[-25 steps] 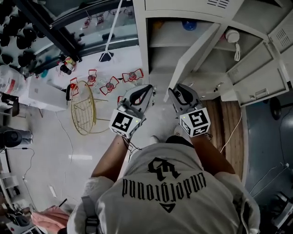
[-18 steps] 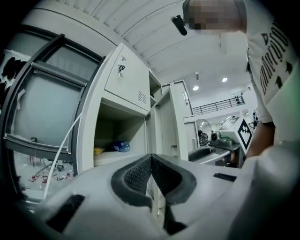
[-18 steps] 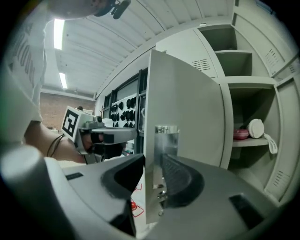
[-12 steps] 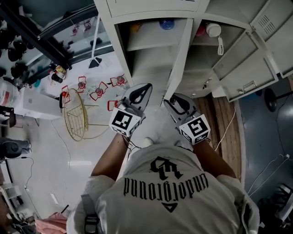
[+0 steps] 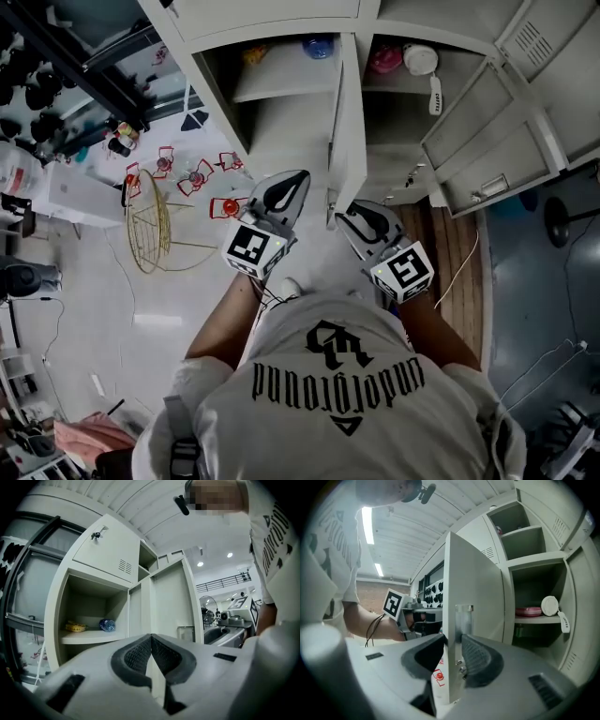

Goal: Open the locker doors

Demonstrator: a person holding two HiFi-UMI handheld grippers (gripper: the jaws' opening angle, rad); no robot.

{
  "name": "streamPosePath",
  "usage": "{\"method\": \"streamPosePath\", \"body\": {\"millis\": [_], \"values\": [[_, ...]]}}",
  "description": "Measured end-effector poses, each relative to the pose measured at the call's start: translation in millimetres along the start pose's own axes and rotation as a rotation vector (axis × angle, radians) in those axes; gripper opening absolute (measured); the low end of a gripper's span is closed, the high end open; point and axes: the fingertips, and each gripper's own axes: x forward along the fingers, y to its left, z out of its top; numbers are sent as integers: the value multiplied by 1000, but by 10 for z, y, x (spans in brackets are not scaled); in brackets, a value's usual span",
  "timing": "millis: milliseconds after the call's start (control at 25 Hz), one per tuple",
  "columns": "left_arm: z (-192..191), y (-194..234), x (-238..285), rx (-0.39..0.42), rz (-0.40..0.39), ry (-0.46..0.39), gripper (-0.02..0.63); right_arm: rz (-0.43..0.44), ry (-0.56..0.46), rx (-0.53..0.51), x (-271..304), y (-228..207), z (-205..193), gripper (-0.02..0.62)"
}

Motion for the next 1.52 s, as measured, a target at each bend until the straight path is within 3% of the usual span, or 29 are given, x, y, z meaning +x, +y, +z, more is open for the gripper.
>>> {"method": "streamPosePath", "body": {"millis": [560,840,1160,1520], "values": [[37,-345,97,10,117,15,8,73,-14,-32,-455,-276,-69,55],[68,-401,24,21,157,18,8,99,-17,-51,-444,-281,-81,63],[198,-612,-253,56,223,27,8,138,-63,-78,-666,-172,55,66],[182,-1083,-735,84,294,48,8,213,-73,-106,-1026,51,-14,5]]}}
